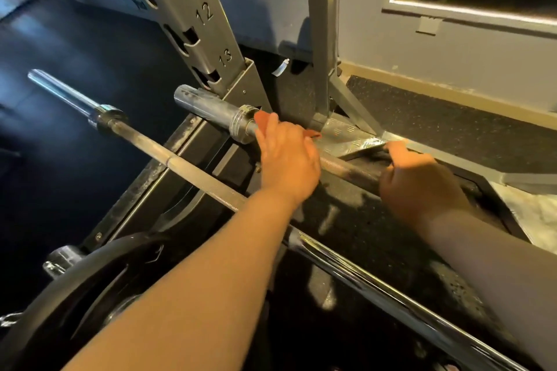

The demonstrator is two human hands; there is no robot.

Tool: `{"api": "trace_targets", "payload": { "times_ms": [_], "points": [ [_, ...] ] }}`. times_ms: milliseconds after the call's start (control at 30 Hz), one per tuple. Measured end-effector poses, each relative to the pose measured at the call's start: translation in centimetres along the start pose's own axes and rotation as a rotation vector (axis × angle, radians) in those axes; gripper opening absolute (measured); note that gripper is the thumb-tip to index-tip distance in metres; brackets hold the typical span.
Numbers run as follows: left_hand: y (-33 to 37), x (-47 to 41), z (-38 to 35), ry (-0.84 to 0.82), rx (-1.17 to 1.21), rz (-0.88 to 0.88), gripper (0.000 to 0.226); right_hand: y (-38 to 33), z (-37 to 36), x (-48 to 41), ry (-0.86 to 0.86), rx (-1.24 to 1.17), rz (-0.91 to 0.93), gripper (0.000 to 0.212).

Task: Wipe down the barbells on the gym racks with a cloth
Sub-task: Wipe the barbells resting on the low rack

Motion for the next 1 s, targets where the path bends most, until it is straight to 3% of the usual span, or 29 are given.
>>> {"api": "trace_targets", "payload": {
  "times_ms": [200, 333, 467, 667, 800, 1000],
  "points": [
    [0.0, 1.3, 0.2, -0.101, -0.018, -0.335, 0.029, -0.4, 0.3, 0.0, -0.060, -0.002, -0.024, 0.038],
    [-2.8, -1.5, 1.4, -0.029, -0.037, -0.175, 0.026, -0.3, 0.2, -0.1, -0.064, -0.024, -0.028, 0.036],
    [0.1, -0.1, 0.0, 0.006, 0.028, -0.006, 0.026, -0.3, 0.3, 0.1, -0.029, -0.033, -0.022, 0.035],
    [2.8, 4.0, -1.1, -0.142, 0.003, -0.260, 0.046, -0.2, 0.2, 0.0, -0.043, -0.024, -0.007, 0.031],
    [1.6, 1.8, 0.0, -0.174, -0.240, -0.387, 0.052, -0.1, 0.2, 0.0, -0.051, -0.036, -0.022, 0.031],
    [1.4, -1.0, 0.4, -0.038, -0.280, -0.090, 0.037, -0.3, 0.4, -0.1, -0.059, -0.051, -0.006, 0.032]
  ]
}}
Point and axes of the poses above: each hand's wrist, its own x-axis away from the middle knuckle, its own z-axis out of the back of the hand, y = z × x, the point moved 2 cm from there along -x, towards the middle knuckle, and after that the axes turned 4 degrees about -x, right-handed, at the moved point
